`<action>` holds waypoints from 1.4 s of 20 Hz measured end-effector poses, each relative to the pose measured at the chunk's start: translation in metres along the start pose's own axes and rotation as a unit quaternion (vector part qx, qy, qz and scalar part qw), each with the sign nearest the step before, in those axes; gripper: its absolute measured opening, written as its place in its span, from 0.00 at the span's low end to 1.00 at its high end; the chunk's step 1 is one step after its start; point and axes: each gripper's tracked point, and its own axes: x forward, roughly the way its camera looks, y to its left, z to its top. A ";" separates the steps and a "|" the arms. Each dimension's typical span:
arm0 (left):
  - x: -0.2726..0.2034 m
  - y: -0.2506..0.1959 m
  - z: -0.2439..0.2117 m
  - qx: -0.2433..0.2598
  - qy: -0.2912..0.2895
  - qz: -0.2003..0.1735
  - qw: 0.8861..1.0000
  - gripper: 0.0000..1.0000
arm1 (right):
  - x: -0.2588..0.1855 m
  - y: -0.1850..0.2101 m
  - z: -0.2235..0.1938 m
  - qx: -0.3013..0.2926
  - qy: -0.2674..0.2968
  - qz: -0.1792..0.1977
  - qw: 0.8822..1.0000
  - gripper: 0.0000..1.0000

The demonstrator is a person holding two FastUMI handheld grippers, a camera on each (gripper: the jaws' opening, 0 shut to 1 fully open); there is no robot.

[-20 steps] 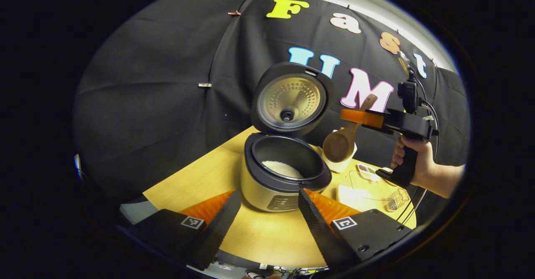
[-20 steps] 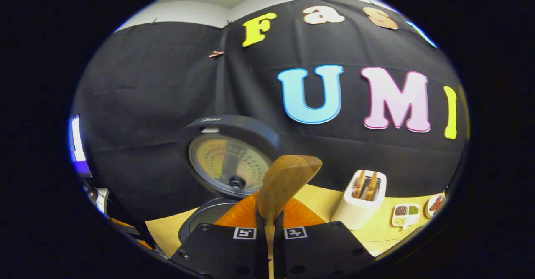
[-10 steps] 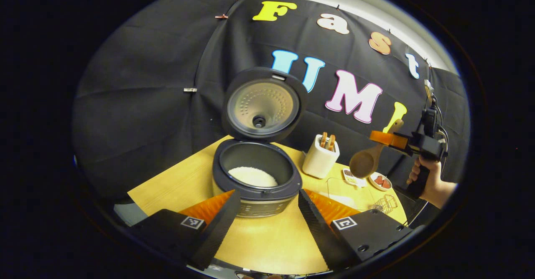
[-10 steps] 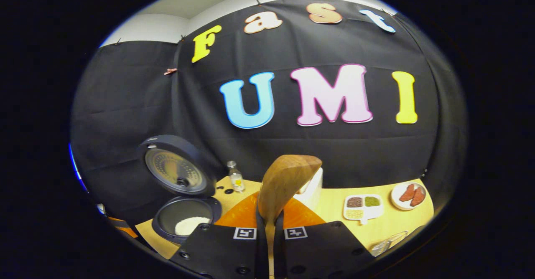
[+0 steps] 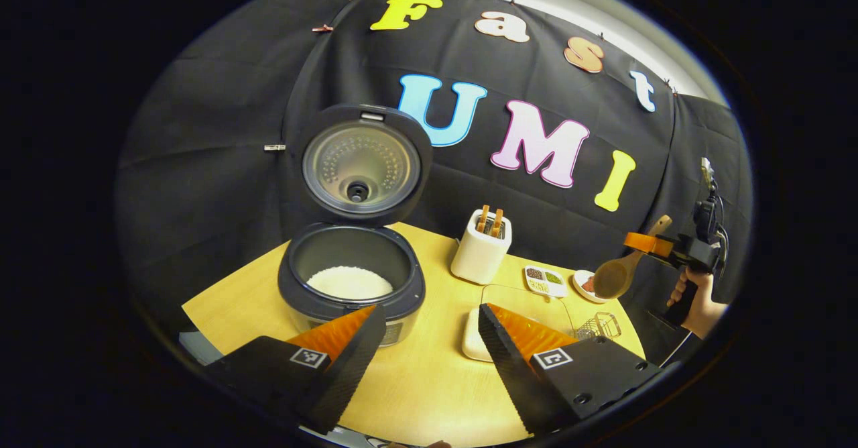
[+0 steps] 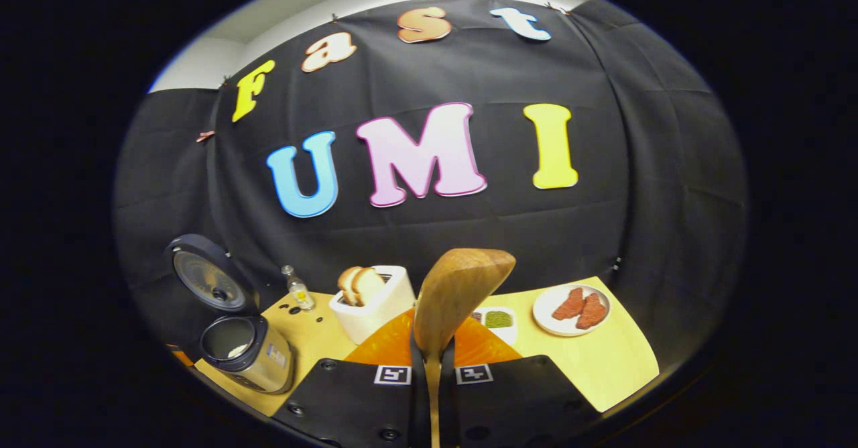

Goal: Close the left gripper, press the button to open the rice cooker; take a wooden spoon from the chopstick holder with the right hand, scoop a spoonful of rice and pour it into the rice cooker, then put the wooden spoon back into the chopstick holder.

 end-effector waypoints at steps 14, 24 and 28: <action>0.002 -0.036 0.020 0.016 -0.007 0.090 0.996 0.96 | -0.002 -0.117 -0.094 0.061 0.083 -0.060 0.993 0.09; -0.021 -0.029 0.030 0.010 -0.022 0.132 0.991 0.96 | 0.018 -0.136 -0.156 0.122 0.127 -0.105 0.979 0.12; -0.037 -0.018 0.071 -0.019 -0.065 0.138 0.988 0.95 | 0.011 -0.137 -0.154 0.128 0.130 -0.118 0.976 0.15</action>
